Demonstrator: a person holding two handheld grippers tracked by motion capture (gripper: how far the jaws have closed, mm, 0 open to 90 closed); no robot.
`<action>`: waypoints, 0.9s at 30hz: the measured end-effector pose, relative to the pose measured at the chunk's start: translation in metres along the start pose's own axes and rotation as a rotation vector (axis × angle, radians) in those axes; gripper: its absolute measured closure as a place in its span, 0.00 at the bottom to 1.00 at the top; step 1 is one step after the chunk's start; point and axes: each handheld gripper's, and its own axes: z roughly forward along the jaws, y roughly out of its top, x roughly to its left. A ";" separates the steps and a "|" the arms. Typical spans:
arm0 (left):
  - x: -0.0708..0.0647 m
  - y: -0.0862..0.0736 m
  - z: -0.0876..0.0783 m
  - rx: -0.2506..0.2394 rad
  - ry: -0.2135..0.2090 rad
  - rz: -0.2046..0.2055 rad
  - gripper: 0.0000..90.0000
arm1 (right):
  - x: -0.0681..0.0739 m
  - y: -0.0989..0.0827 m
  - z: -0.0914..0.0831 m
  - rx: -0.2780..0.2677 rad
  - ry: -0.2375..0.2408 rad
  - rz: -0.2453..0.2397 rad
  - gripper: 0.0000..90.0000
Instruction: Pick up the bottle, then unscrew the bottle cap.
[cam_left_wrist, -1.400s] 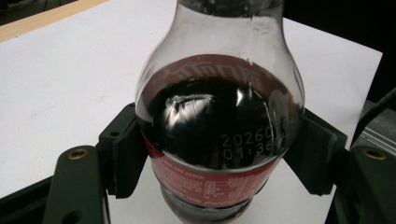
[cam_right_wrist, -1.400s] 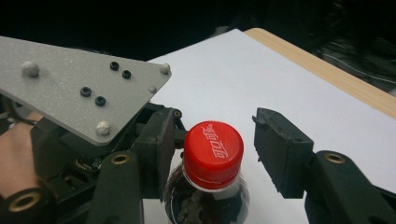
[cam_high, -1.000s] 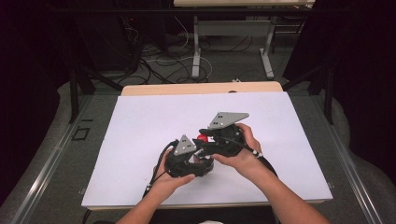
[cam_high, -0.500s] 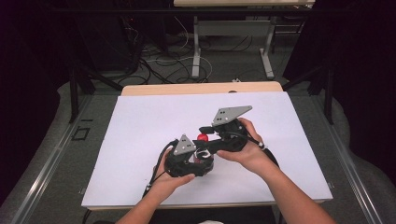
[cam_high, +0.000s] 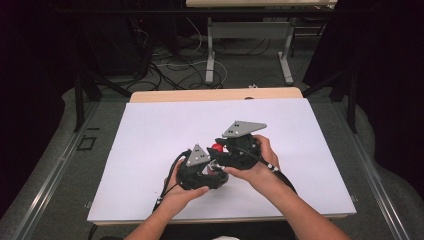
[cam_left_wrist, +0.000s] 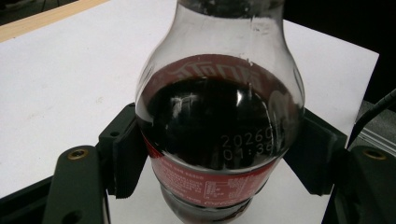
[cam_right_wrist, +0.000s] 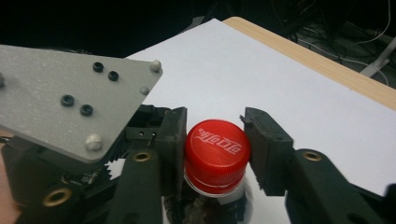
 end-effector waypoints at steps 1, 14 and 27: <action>0.000 0.000 0.000 -0.007 -0.001 -0.002 0.34 | -0.001 0.000 0.000 0.004 0.012 0.000 0.68; -0.002 0.000 0.000 0.001 -0.012 0.015 0.34 | -0.032 0.006 0.002 0.030 0.292 -0.193 0.68; 0.001 -0.001 -0.001 0.003 0.007 -0.002 0.34 | -0.015 0.007 -0.013 -0.048 0.109 0.021 0.55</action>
